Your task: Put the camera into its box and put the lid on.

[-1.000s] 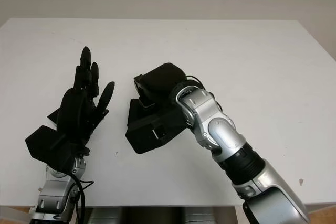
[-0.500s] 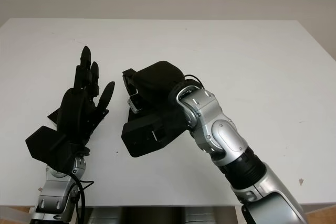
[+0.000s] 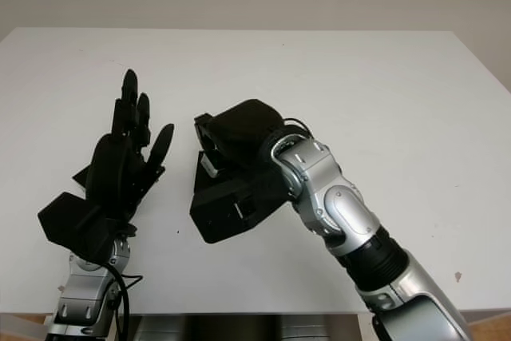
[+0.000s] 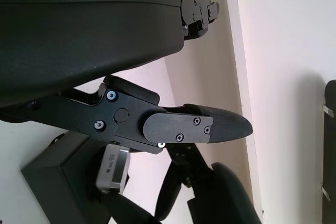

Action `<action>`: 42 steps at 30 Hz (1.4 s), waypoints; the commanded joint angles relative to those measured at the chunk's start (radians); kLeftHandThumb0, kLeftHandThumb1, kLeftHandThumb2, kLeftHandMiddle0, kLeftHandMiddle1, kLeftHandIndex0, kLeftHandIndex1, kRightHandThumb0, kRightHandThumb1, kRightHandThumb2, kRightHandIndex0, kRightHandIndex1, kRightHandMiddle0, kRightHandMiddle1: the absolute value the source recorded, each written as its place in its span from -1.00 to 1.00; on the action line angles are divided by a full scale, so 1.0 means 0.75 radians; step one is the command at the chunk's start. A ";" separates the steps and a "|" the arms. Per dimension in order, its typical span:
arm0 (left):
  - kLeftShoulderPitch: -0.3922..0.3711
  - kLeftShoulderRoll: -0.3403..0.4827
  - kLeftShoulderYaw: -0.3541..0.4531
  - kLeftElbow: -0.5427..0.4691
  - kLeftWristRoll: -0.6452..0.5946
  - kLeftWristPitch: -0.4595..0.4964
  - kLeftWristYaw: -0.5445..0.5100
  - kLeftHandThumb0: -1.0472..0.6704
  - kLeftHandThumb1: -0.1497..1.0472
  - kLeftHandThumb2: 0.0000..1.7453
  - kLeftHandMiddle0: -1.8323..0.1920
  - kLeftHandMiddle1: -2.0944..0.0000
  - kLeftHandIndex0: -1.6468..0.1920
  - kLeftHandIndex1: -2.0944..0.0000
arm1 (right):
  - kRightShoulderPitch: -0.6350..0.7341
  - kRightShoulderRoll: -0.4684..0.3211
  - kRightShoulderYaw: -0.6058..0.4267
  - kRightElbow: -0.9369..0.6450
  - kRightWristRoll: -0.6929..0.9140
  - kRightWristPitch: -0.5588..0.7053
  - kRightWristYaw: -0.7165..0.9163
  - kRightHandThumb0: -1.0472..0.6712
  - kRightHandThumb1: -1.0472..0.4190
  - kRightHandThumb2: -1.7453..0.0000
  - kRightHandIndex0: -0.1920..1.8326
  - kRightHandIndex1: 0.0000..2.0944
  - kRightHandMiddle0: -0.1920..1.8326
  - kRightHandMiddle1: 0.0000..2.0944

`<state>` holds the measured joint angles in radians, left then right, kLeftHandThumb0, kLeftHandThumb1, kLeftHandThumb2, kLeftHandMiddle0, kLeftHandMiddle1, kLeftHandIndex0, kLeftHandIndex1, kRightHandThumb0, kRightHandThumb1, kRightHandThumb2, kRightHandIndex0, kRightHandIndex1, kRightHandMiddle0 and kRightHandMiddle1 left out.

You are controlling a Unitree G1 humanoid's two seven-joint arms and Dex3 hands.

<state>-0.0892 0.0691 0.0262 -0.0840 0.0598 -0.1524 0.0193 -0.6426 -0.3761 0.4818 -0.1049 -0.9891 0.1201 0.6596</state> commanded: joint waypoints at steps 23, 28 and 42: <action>0.054 0.001 0.008 -0.076 -0.001 0.044 0.003 -0.57 1.00 -0.63 0.94 0.95 0.96 0.95 | -0.110 -0.218 -0.077 0.335 0.286 -0.673 -0.326 -0.25 -1.00 0.91 -0.45 1.00 -0.52 1.00; 0.069 -0.003 0.005 -0.093 0.002 0.052 0.005 -0.56 1.00 -0.62 0.94 0.95 0.96 0.95 | -0.146 -0.240 -0.077 0.449 0.285 -0.807 -0.426 -0.24 -1.00 0.88 -0.48 1.00 -0.55 0.96; 0.070 -0.006 0.001 -0.090 -0.009 0.050 -0.001 -0.57 1.00 -0.63 0.95 0.95 0.97 0.95 | -0.183 -0.230 -0.054 0.525 0.239 -0.871 -0.490 -0.24 -1.00 0.89 -0.54 1.00 -0.56 0.82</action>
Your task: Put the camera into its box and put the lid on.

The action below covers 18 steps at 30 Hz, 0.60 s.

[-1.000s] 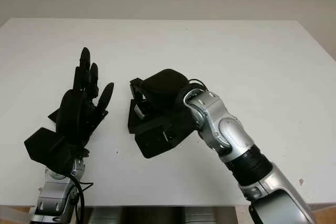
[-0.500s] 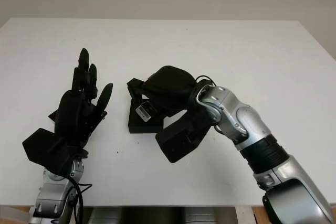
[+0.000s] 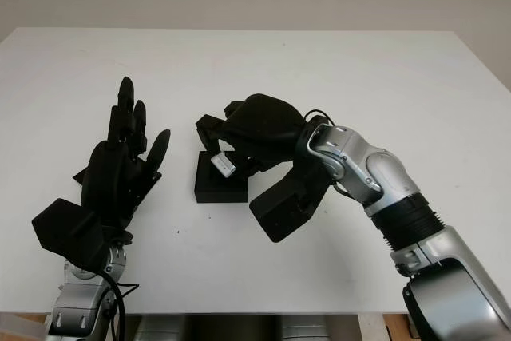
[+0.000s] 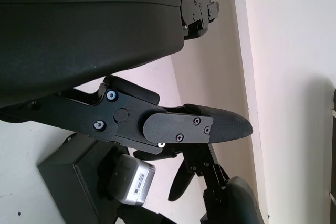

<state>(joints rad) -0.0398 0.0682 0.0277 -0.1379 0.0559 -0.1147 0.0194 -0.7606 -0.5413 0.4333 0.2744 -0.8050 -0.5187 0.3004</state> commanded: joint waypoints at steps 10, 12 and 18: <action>-0.002 -0.007 0.000 -0.009 -0.004 -0.008 0.000 -0.57 1.00 -0.63 0.95 0.95 0.97 0.95 | -0.085 -0.017 -0.007 0.160 0.041 -0.211 -0.147 -0.26 -0.99 0.93 -0.58 0.99 -0.51 0.65; -0.006 -0.007 -0.001 -0.006 -0.006 -0.011 -0.001 -0.57 1.00 -0.63 0.95 0.95 0.98 0.95 | -0.099 -0.026 -0.009 0.165 0.042 -0.238 -0.153 -0.27 -1.00 0.93 -0.59 0.97 -0.51 0.61; -0.014 -0.007 -0.003 -0.005 0.004 -0.006 0.001 -0.57 1.00 -0.62 0.94 0.94 0.97 0.95 | -0.153 -0.051 -0.011 0.201 0.018 -0.333 -0.231 -0.28 -1.00 0.91 -0.58 0.99 -0.51 0.73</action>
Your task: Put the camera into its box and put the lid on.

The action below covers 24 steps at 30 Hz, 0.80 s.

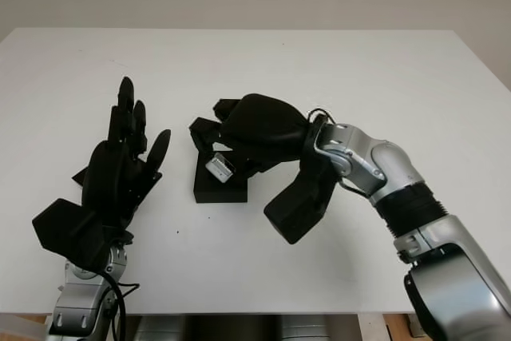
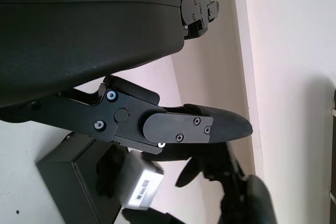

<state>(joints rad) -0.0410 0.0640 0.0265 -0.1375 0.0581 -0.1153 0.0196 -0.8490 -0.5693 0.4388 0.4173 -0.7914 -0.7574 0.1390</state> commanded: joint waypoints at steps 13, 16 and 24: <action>-0.020 -0.003 0.001 -0.001 0.001 -0.009 0.001 -0.57 1.00 -0.62 0.95 0.95 0.97 0.95 | -0.142 -0.067 0.007 0.064 -0.166 -0.107 -0.208 -0.25 -0.97 0.94 -0.53 0.95 -0.45 0.59; -0.019 -0.006 0.002 -0.004 -0.003 -0.005 0.002 -0.57 1.00 -0.62 0.95 0.95 0.97 0.95 | -0.164 -0.081 0.034 0.068 -0.252 -0.111 -0.257 -0.22 -0.96 0.94 -0.49 0.80 -0.42 0.58; -0.008 -0.010 0.000 -0.013 -0.002 0.000 0.005 -0.57 1.00 -0.62 0.95 0.95 0.97 0.95 | -0.218 -0.110 0.127 0.080 -0.456 -0.158 -0.432 -0.19 -0.90 0.94 -0.43 0.49 -0.36 0.33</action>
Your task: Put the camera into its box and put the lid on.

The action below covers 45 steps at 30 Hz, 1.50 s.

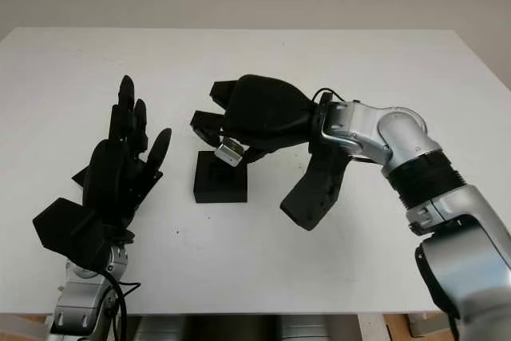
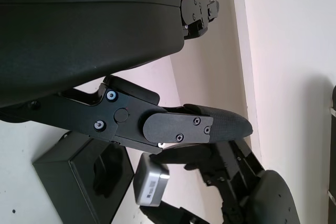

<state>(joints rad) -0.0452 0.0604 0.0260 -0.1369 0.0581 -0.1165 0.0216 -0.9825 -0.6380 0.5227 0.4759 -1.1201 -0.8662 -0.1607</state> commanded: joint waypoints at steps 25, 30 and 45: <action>0.021 -0.060 0.003 -0.039 -0.060 0.022 0.017 -0.57 1.00 -0.54 0.97 0.95 0.99 0.95 | -0.227 0.083 0.310 0.299 -0.266 0.014 -0.501 -0.24 -0.95 0.94 -0.46 0.90 -0.39 0.53; 0.020 -0.061 0.002 -0.033 -0.053 0.014 0.022 -0.57 1.00 -0.53 0.97 0.95 0.99 0.95 | -0.230 0.087 0.330 0.295 -0.257 0.007 -0.487 -0.25 -0.95 0.94 -0.43 0.74 -0.39 0.53; 0.026 -0.068 -0.004 -0.040 -0.044 0.019 0.030 -0.58 1.00 -0.54 0.98 0.95 0.99 0.97 | -0.239 0.030 0.416 0.259 -0.332 -0.016 -0.506 -0.25 -0.99 0.88 -0.42 0.66 -0.43 0.50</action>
<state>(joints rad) -0.0294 0.0118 0.0247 -0.1524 0.0222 -0.0996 0.0431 -1.1543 -0.5923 0.8153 0.6798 -1.3550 -0.8753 -0.5415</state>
